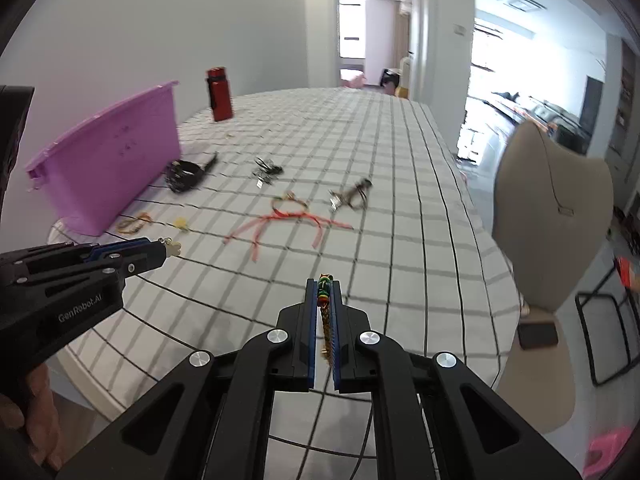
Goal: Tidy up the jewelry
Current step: 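Carry the charm and braided bracelet over the pink tub with both tools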
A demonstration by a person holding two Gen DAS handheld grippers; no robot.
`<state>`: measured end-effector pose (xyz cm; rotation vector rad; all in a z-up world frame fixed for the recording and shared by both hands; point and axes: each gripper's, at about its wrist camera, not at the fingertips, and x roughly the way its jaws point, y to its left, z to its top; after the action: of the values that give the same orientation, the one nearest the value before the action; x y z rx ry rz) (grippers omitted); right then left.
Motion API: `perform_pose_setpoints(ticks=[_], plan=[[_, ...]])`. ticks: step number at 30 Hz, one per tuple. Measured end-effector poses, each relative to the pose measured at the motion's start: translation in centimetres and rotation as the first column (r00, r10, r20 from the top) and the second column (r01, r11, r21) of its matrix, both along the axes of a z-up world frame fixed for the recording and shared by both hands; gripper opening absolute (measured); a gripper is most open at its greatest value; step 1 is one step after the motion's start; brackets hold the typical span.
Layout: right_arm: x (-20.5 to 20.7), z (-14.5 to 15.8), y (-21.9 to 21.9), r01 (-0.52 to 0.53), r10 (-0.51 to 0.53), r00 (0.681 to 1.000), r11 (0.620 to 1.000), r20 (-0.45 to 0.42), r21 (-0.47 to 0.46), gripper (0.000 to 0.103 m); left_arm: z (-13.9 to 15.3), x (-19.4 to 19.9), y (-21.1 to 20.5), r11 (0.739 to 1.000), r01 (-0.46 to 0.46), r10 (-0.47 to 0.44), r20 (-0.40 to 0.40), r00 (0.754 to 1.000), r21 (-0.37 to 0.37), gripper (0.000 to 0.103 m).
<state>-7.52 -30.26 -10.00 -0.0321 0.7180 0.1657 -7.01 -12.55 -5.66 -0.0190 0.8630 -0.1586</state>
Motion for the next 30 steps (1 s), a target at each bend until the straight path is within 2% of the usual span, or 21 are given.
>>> perform_pose_setpoints(ticks=[7,13,22,30], plan=[[0.2,5.4,2.5,-0.128,0.128,0.991,0.992,0.042,0.008,0.006,5.4,-1.0,3.0,0.994,-0.106,0.107,0.030,0.994,-0.009,0.012],[1.6,10.2,6.7,-0.260,0.256,0.962,0.965,0.100,0.031,0.006,10.0,-1.7,7.9,0.974,-0.225,0.226,0.074,0.971,-0.022,0.012],[4.9,15.2,16.3,-0.394,0.377,0.912,0.915,0.163,0.090,0.006,13.0,-0.4,17.7,0.940,-0.340,0.341,0.104,0.934,-0.023,0.012],[9.8,17.9,26.5,-0.407,0.385,0.902,0.910,0.197,0.083,0.006,15.3,4.4,28.1,0.938,-0.345,0.343,0.150,0.927,-0.009,0.012]])
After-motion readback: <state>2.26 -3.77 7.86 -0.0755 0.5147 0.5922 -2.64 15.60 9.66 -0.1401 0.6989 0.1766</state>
